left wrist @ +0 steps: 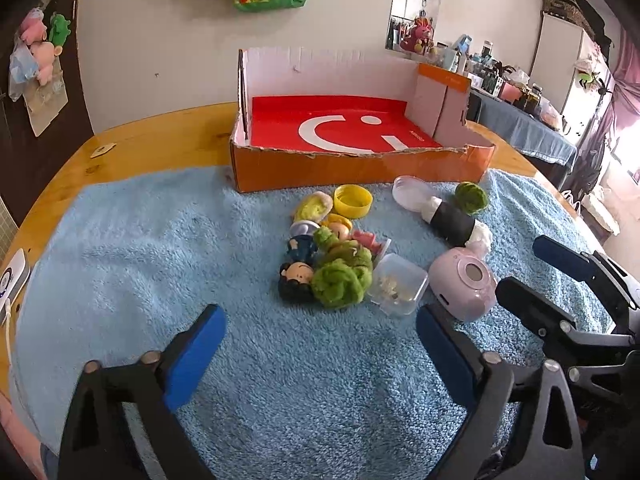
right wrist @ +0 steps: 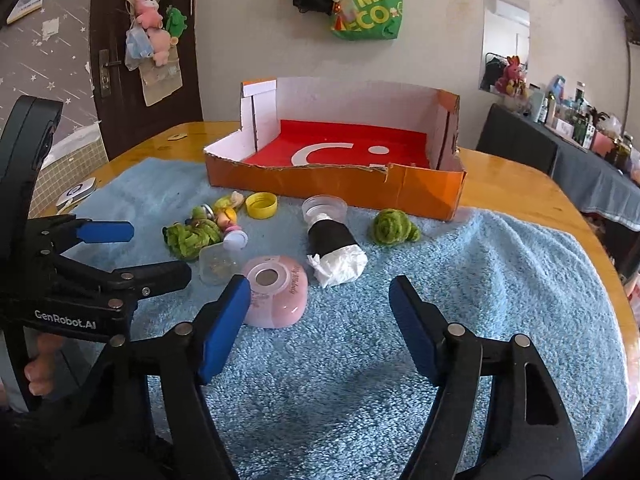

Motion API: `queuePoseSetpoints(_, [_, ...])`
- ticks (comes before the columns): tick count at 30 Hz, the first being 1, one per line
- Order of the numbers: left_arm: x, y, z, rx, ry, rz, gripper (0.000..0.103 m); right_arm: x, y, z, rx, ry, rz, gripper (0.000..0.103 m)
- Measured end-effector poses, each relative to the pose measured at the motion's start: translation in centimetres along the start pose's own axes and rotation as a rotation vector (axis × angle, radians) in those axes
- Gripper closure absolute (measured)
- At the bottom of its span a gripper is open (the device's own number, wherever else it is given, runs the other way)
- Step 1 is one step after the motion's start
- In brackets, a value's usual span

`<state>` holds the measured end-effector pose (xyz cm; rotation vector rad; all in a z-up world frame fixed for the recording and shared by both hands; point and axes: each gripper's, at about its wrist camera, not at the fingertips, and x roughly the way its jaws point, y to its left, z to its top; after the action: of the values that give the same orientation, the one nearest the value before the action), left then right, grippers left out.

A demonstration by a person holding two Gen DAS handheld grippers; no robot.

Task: Organize objects
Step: 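Close the right gripper around the pink speaker while the left gripper approaches the clear box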

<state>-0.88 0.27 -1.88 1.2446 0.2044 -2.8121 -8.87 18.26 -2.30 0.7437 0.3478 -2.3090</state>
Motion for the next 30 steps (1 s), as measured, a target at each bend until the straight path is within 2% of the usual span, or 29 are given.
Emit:
queuePoseSetpoints(4, [0.2, 0.1, -0.1, -0.003, 0.010, -0.005, 0.011, 0.3, 0.0, 0.0, 0.006, 0.012, 0.013, 0.035])
queuePoseSetpoints(9, [0.3, 0.4, -0.2, -0.014, 0.013, -0.011, 0.019, 0.8, 0.4, 0.1, -0.006, 0.025, 0.027, 0.035])
queuePoseSetpoints(12, [0.5, 0.8, 0.0, -0.060, 0.012, 0.006, 0.022, 1.2, 0.9, 0.0, -0.016, 0.035, 0.042, 0.035])
queuePoseSetpoints(16, [0.5, 1.2, 0.2, -0.107, 0.010, 0.003, 0.031, 1.9, 1.3, -0.2, -0.018, 0.060, 0.068, 0.043])
queuePoseSetpoints(18, [0.5, 1.3, 0.3, -0.111, 0.014, -0.017, 0.040, 2.2, 1.2, -0.3, -0.010, 0.070, 0.083, 0.044])
queuePoseSetpoints(23, [0.6, 1.1, 0.6, -0.133, 0.012, -0.035, 0.050, 2.7, 1.3, -0.3, -0.008, 0.083, 0.096, 0.045])
queuePoseSetpoints(30, [0.5, 0.3, 1.4, -0.105, 0.001, -0.045, 0.050, 3.5, 1.2, -0.1, -0.005, 0.098, 0.106, 0.045])
